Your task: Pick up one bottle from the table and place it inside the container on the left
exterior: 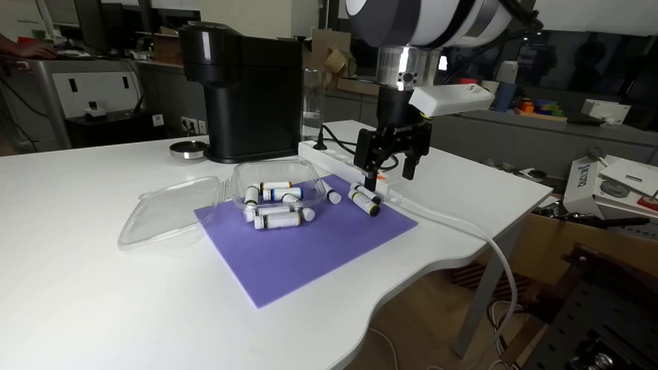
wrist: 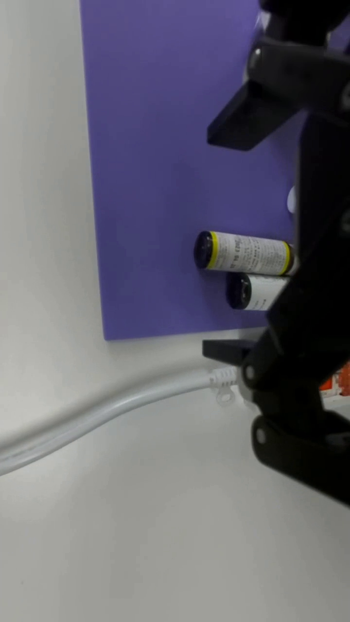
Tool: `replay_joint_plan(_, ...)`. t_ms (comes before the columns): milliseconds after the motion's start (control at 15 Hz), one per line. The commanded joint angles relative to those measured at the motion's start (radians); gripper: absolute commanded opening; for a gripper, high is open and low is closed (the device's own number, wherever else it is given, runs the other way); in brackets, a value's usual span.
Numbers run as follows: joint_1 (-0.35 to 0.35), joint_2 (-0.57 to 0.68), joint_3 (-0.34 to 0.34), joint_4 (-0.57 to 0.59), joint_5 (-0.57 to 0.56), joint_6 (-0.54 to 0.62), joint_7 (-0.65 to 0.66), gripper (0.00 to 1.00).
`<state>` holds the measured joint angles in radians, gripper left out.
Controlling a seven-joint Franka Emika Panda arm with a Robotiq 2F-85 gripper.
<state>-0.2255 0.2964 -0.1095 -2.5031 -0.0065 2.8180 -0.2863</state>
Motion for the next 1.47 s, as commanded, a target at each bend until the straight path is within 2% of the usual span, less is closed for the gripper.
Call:
replay_joint_plan(0, -0.045, 0.056, 0.047, 0.070, 0.048, -0.019, -0.050, 1.00)
replay_joint_plan(467, -0.094, 0.137, 0.089, 0.138, 0.062, -0.037, -0.088, 1.00)
replay_joint_plan(933, -0.086, 0.183, 0.102, 0.154, 0.042, -0.032, -0.075, 1.00)
replay_joint_plan(1000, -0.087, 0.188, 0.103, 0.157, 0.042, -0.033, -0.074, 0.76)
replay_joint_plan(1067, -0.088, 0.191, 0.105, 0.159, 0.043, -0.034, -0.074, 0.75)
replay_joint_plan(1267, -0.091, 0.192, 0.109, 0.160, 0.045, -0.032, -0.075, 0.51)
replay_joint_plan(1400, -0.092, 0.192, 0.110, 0.159, 0.045, -0.033, -0.075, 0.38)
